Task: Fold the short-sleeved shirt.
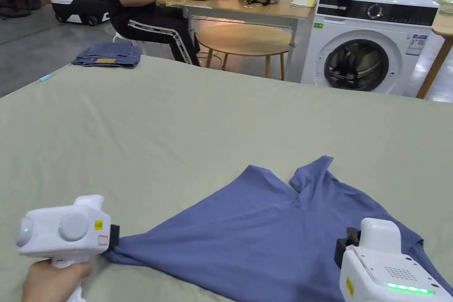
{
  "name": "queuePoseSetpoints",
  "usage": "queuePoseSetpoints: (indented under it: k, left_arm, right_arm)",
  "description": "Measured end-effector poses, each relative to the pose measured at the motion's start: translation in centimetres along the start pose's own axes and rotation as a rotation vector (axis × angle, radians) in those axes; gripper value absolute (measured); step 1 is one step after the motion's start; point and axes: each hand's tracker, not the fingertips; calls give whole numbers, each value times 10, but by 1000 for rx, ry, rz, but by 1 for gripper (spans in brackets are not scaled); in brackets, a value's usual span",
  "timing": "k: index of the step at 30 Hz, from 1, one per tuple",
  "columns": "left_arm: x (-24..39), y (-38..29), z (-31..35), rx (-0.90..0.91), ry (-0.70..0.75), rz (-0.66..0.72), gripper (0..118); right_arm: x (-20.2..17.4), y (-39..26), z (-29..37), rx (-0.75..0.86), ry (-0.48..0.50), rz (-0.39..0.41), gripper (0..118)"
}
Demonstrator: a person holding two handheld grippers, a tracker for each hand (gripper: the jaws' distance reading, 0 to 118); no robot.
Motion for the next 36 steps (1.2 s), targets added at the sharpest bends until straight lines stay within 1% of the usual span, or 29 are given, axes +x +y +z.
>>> queuePoseSetpoints:
  k: [4,6,8,9,10,11,12,13,14,15,17,18,20,22,24,27,28,29,30,31,32,33,34,35,36]
  left_arm:
    - [5,-7,20,30,-18,-9,0]
    - [6,-9,25,34,-26,-11,0]
    - [2,-5,19,33,-41,-10,0]
    - [2,-4,18,32,-43,-10,0]
    - [2,-4,18,35,-41,-11,0]
    - [3,-4,18,34,-40,-15,0]
    - [5,-4,16,33,-39,-16,0]
    - [5,-4,16,33,-42,-13,0]
    - [4,-4,15,35,-42,-9,0]
    - [4,-3,15,33,-39,-8,0]
    - [11,-6,19,31,-32,-6,0]
    - [11,-6,19,33,-33,-5,0]
    - [4,-3,11,28,-29,-7,0]
    - [2,-1,9,29,-32,0,0]
    - [4,-1,10,24,-44,8,0]
    - [4,0,8,25,-30,-3,0]
    - [4,0,7,21,-29,-1,0]
    - [4,0,6,21,-30,1,0]
    - [3,0,6,19,-31,-1,0]
    - [4,0,5,17,-23,-5,0]
    - [6,1,7,16,-19,-7,0]
    - [6,2,6,15,-20,-8,0]
    - [6,2,5,16,-19,-8,0]
    - [6,2,4,17,-16,-6,0]
    - [5,2,2,16,-17,-6,0]
  right_arm:
    - [20,28,-27,-65,22,-16,0]
    - [30,47,-49,-128,37,1,0]
    - [43,66,-78,-197,76,-3,0]
    - [48,77,-96,-247,89,-7,7]
    - [51,85,-111,-260,70,3,16]
    - [57,92,-131,-284,58,58,29]
    - [59,99,-146,-314,61,88,49]
    - [61,106,-162,-333,48,121,61]
    - [63,110,-177,-365,51,171,68]
    - [66,113,-188,-399,71,199,68]
    - [68,119,-210,-402,70,259,69]
    - [71,120,-222,-405,91,284,69]
    - [75,121,-244,-423,85,307,69]
    - [78,120,-262,-486,105,298,69]
    - [83,116,-276,-533,118,271,69]
    - [85,108,-284,-568,108,282,69]
    - [87,106,-287,-583,124,274,69]
    - [90,108,-288,-584,128,244,69]
    - [91,109,-288,-590,132,217,68]
    - [90,112,-283,-590,126,206,66]
    - [91,112,-281,-588,132,197,60]
    - [91,112,-279,-584,125,189,43]
    - [91,112,-278,-579,120,183,23]
    - [90,111,-284,-580,131,186,0]
    - [89,107,-281,-580,138,192,0]
